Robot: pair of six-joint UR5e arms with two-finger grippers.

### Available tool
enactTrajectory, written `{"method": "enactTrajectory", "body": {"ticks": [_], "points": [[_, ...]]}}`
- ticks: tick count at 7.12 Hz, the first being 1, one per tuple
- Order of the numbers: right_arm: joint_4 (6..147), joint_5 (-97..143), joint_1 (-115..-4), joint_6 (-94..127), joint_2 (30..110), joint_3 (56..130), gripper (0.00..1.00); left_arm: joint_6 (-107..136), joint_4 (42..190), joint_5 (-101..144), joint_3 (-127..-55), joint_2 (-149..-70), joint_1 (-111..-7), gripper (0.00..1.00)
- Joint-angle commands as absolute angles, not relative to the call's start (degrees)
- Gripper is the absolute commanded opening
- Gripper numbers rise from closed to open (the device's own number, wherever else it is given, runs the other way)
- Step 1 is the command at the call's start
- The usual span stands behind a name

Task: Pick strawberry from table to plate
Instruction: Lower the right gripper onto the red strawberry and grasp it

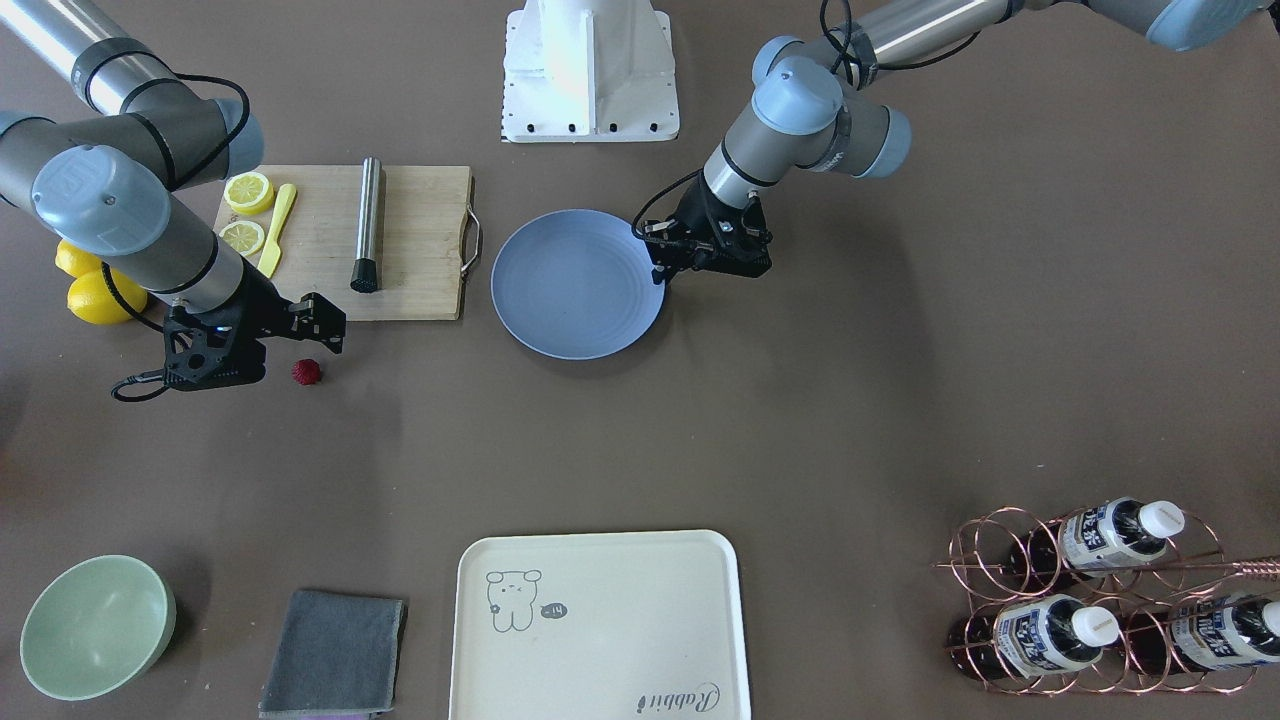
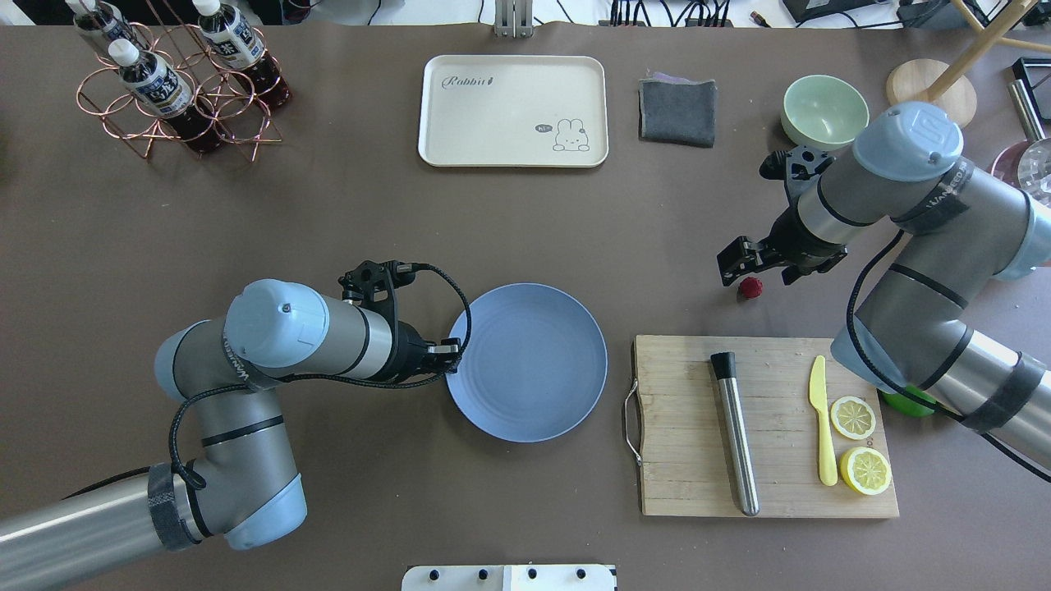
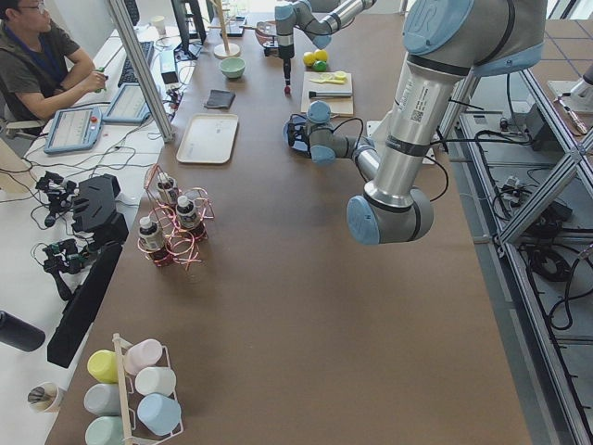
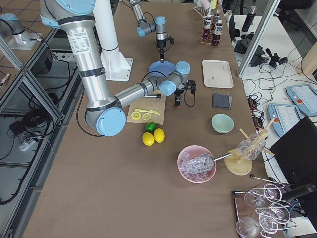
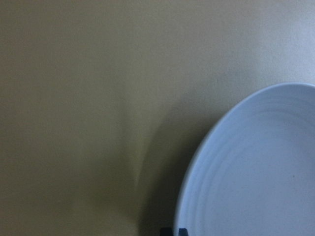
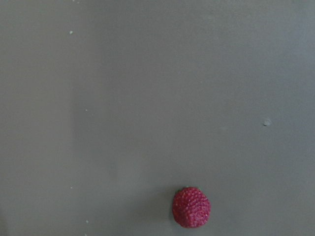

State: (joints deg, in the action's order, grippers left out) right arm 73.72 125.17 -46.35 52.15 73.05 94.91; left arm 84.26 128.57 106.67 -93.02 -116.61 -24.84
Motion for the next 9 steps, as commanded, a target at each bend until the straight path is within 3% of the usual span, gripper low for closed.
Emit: {"method": "enactTrajectory", "body": {"ticks": [1, 3, 6, 7, 8, 9], "points": [[73.74, 123.23, -45.62, 51.94, 71.81, 92.64, 0.87, 84.29, 128.58, 105.57, -93.08, -116.54, -25.14, 0.92], [73.74, 123.14, -45.27, 52.03, 71.81, 92.37, 0.70, 84.29, 128.58, 105.47, -93.16, -116.37, -26.27, 0.94], [73.74, 123.22, -45.00, 51.94, 71.81, 91.32, 0.58, 84.29, 128.58, 105.47, -93.25, -116.19, -26.89, 0.94], [73.74, 123.14, -45.00, 51.94, 71.81, 91.23, 0.36, 84.46, 128.58, 105.47, -93.34, -116.19, -26.89, 0.94], [73.74, 123.13, -44.91, 51.42, 71.89, 91.32, 0.07, 84.46, 128.58, 105.56, -93.60, -116.19, -27.33, 0.94], [73.74, 123.31, -45.09, 50.89, 71.81, 91.41, 0.00, 84.46, 128.58, 105.56, -93.60, -116.19, -27.59, 0.94]]}}
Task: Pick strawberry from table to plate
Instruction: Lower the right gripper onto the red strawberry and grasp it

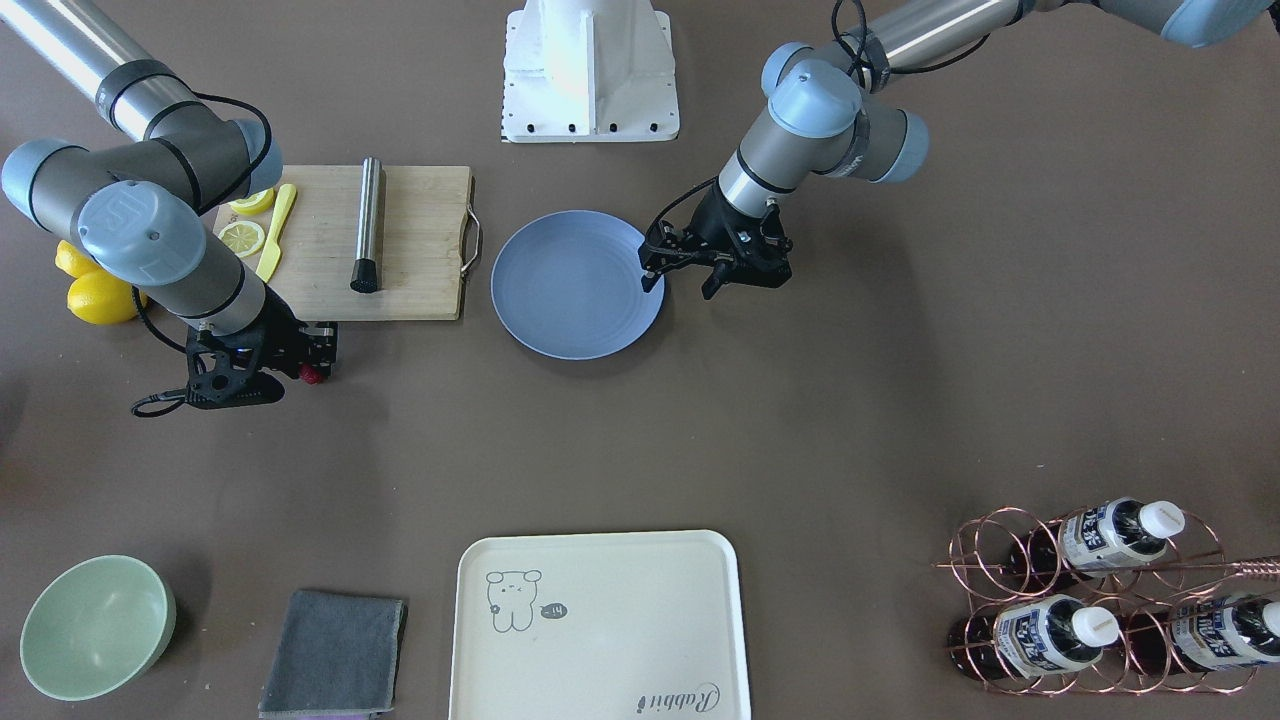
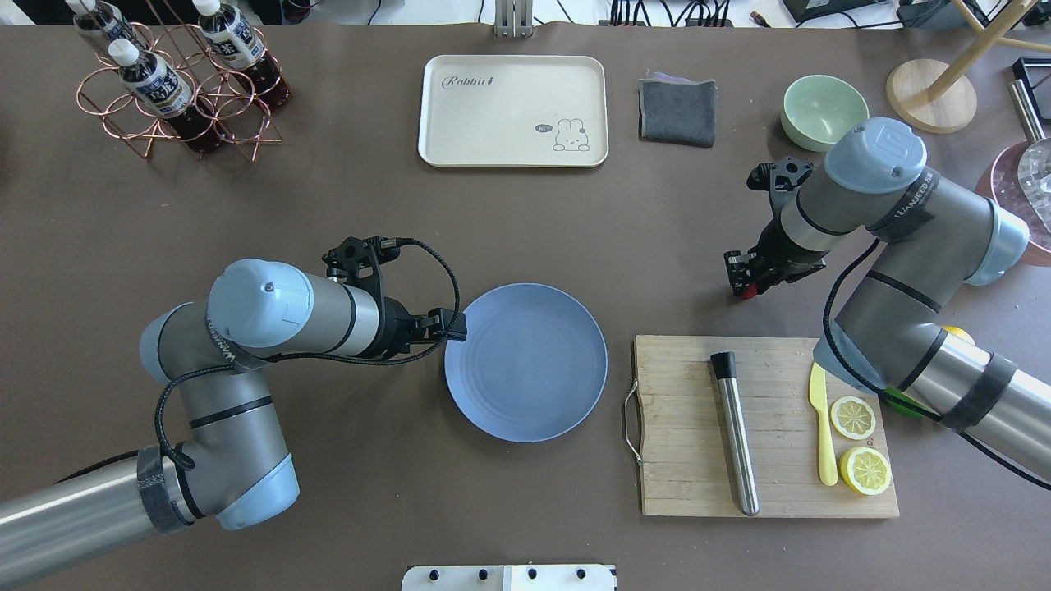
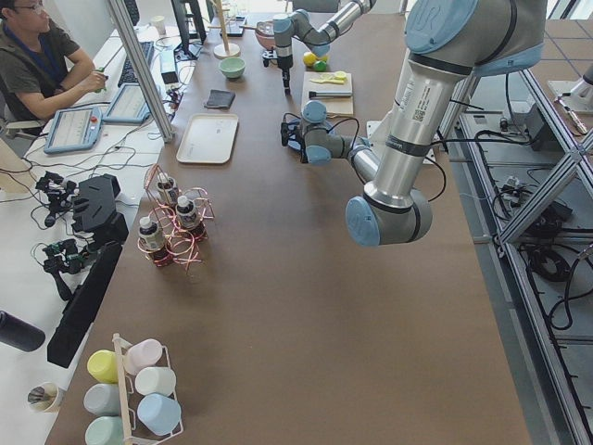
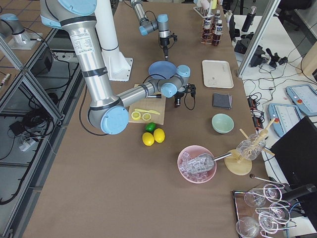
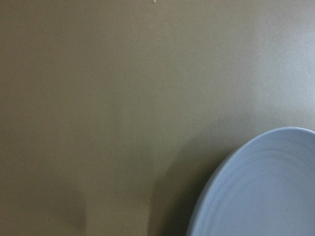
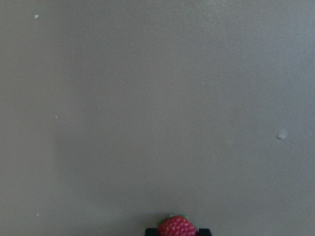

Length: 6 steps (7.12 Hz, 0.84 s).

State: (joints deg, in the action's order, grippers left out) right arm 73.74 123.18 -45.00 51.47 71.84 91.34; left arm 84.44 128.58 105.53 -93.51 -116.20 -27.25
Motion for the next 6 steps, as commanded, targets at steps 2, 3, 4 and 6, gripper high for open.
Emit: {"method": "enactTrajectory", "body": {"ticks": [2, 3, 4, 6], "points": [[75.48, 125.06, -46.31, 51.67, 68.76, 94.11, 0.00, 84.20, 128.41, 106.08, -95.43, -116.02, -29.69, 0.94], [77.93, 125.07, -46.06, 54.64, 65.51, 95.70, 0.00, 83.59, 127.10, 107.65, -96.67, -115.41, -32.32, 0.94], [78.48, 124.72, -44.05, 60.15, 62.26, 95.97, 0.00, 79.76, 126.83, 111.84, -96.85, -113.05, -36.26, 0.95], [78.49, 119.13, -36.17, 70.79, 57.42, 96.68, 0.00, 66.59, 124.73, 119.41, -96.51, -109.00, -44.52, 0.96]]}}
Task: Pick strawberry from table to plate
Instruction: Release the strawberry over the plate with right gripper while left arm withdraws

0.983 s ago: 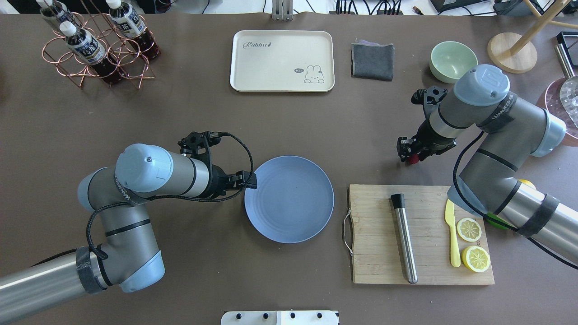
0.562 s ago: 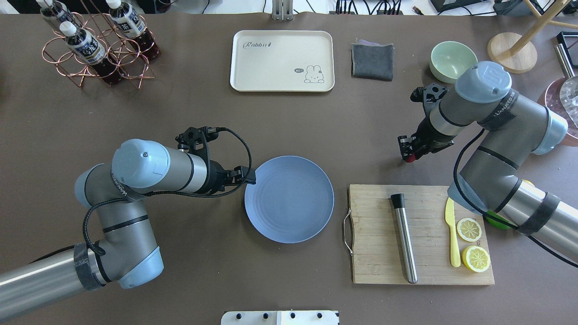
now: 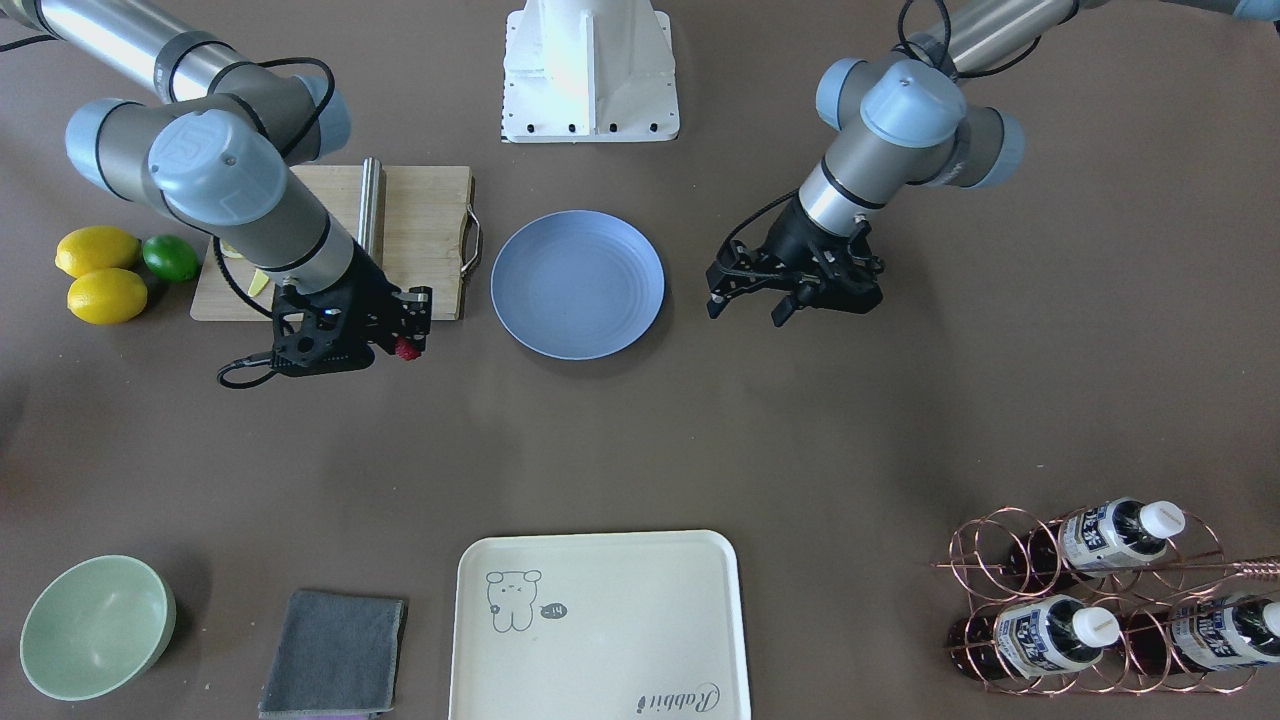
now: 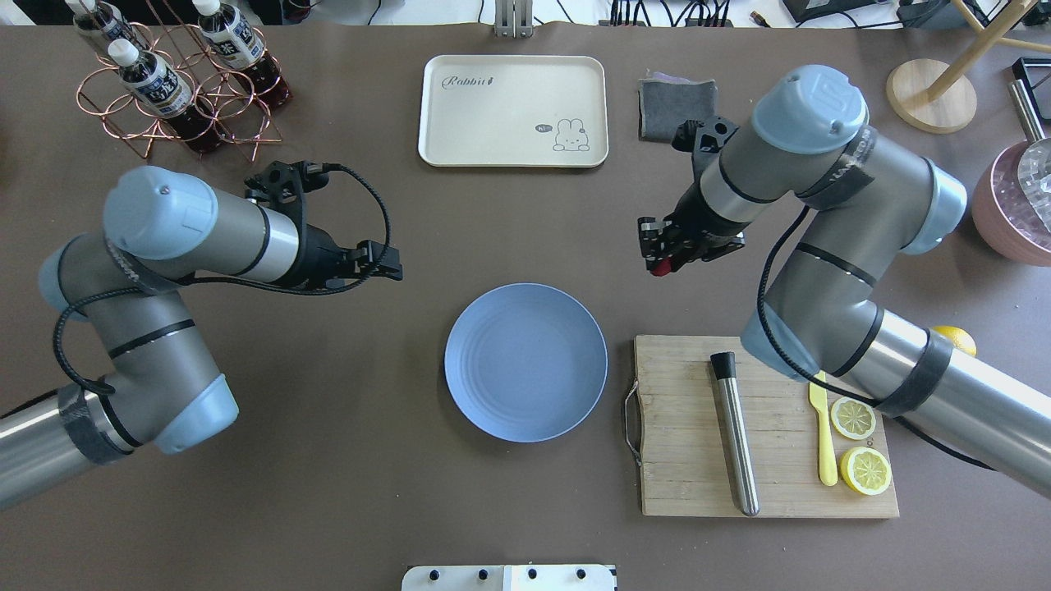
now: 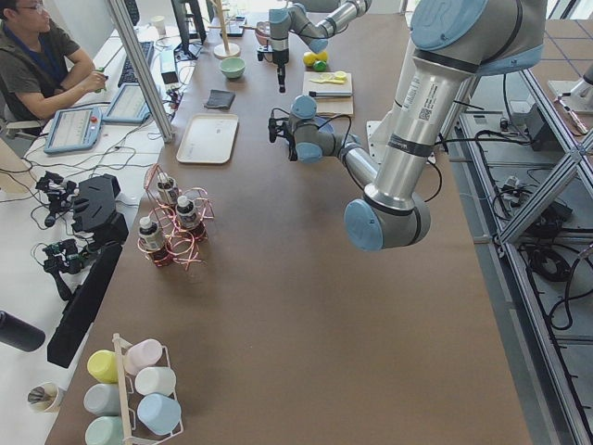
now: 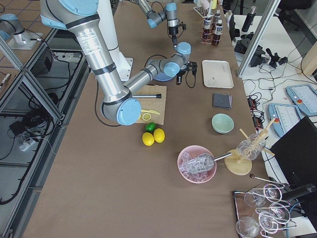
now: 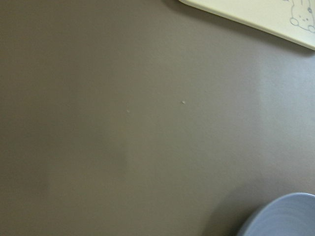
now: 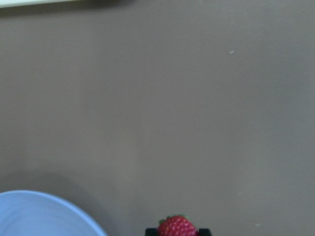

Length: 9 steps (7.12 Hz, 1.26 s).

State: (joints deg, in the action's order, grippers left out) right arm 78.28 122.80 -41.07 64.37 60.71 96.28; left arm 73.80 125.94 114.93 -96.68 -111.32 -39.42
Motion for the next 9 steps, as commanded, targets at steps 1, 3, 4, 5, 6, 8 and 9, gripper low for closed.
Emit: {"method": "enactTrajectory", "body": {"ticks": [1, 3, 4, 5, 6, 8, 9], "points": [[78.40, 113.96, -30.99, 75.63, 55.39, 96.51, 0.00, 61.75, 124.54, 122.84, -96.42, -107.16, -48.30, 0.96], [78.31, 109.81, -26.22, 77.34, 53.27, 95.02, 0.00, 56.62, 124.63, 125.24, -94.40, -106.00, -51.67, 0.96], [77.96, 107.34, -24.80, 77.34, 51.96, 93.01, 0.00, 56.51, 124.63, 125.16, -94.31, -105.91, -51.68, 0.96], [77.61, 107.14, -24.52, 77.34, 51.07, 90.99, 0.00, 56.60, 124.72, 125.16, -94.48, -105.91, -51.68, 0.97], [77.52, 106.96, -24.17, 77.26, 50.98, 90.79, 0.00, 56.69, 124.72, 125.16, -94.48, -105.91, -51.68, 0.97], [77.52, 106.96, -24.08, 77.26, 51.42, 90.79, 0.00, 56.78, 124.72, 125.07, -94.48, -105.91, -51.68, 0.97], [77.52, 106.96, -24.08, 77.34, 51.50, 90.79, 0.14, 56.86, 124.72, 125.16, -94.48, -105.91, -51.68, 0.97]]}}
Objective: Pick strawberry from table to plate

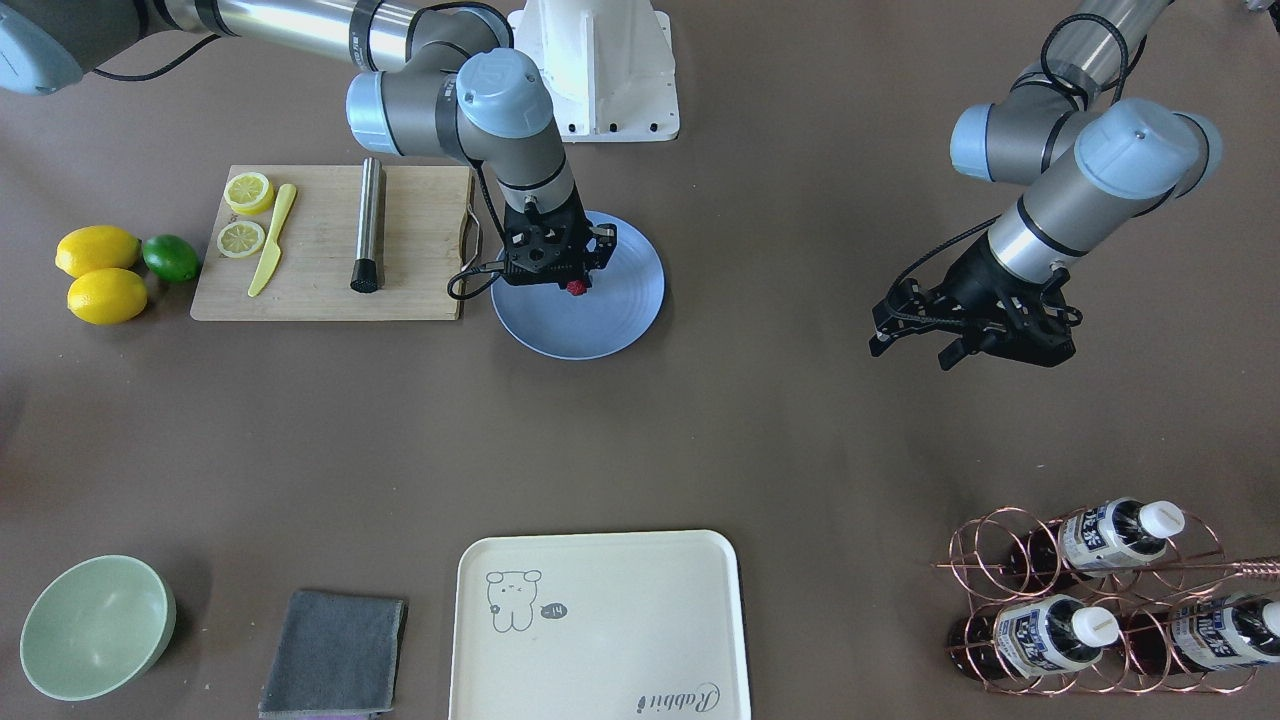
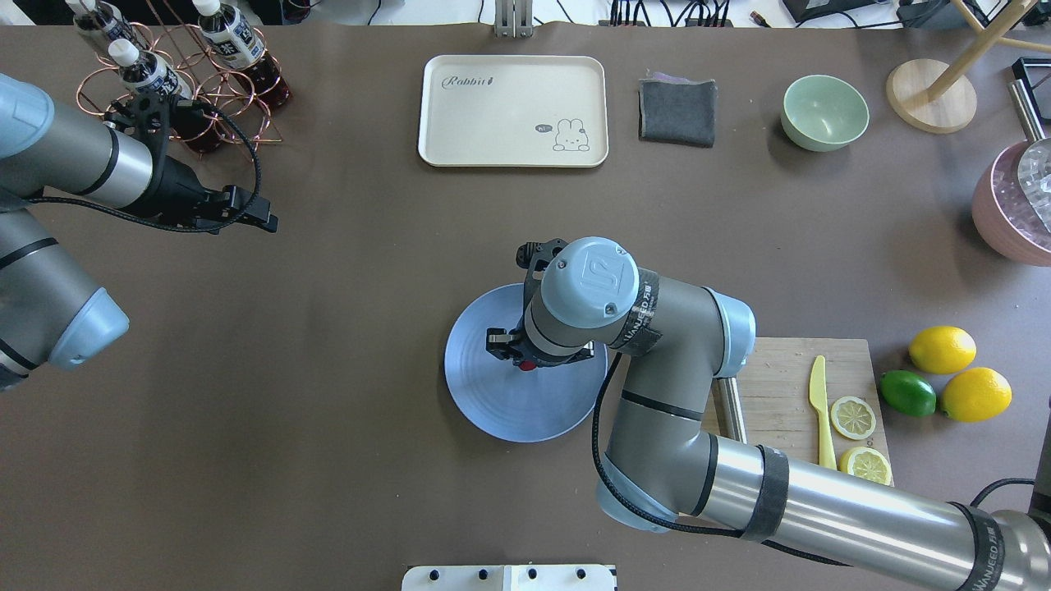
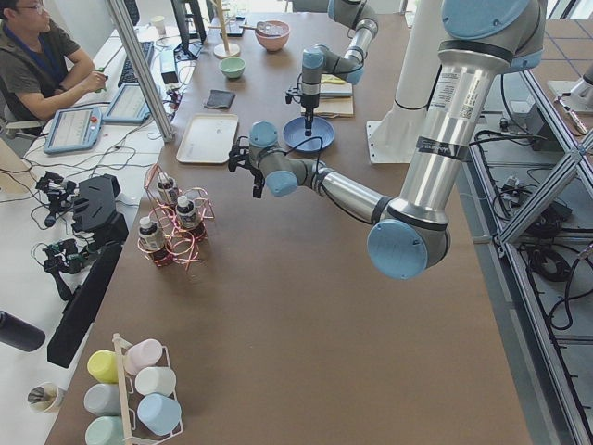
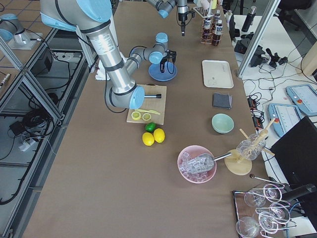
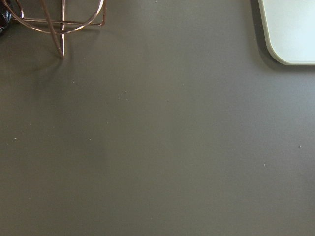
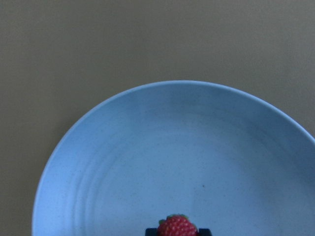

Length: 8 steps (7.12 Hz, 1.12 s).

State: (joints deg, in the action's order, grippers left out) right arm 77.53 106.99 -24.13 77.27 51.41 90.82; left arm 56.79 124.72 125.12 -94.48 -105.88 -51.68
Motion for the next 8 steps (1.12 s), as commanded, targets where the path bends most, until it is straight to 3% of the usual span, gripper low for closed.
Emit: {"method": "enactTrajectory", "body": {"ticks": [1, 2, 3, 5, 7, 8], "points": [[77.52, 106.96, -24.08, 77.34, 51.59, 90.70, 0.49, 56.87, 124.72, 125.07, -94.40, -105.91, -51.68, 0.97], [77.52, 106.96, -24.00, 77.34, 51.68, 90.79, 0.55, 56.87, 124.72, 125.07, -94.39, -105.91, -51.68, 0.97], [77.52, 106.96, -23.99, 77.34, 51.68, 90.88, 1.00, 56.78, 124.72, 125.07, -94.31, -105.91, -51.68, 0.97], [78.48, 107.75, -26.69, 77.34, 52.29, 95.06, 1.00, 56.69, 124.28, 125.33, -94.48, -106.00, -52.81, 0.97], [78.93, 119.54, -39.47, 71.94, 62.26, 103.85, 1.00, 51.46, 118.25, 129.01, -95.09, -106.17, -58.67, 0.97], [79.01, 127.28, -47.73, 62.24, 66.23, 104.23, 1.00, 44.28, 111.51, 131.37, -95.79, -106.17, -63.15, 0.97]]}}
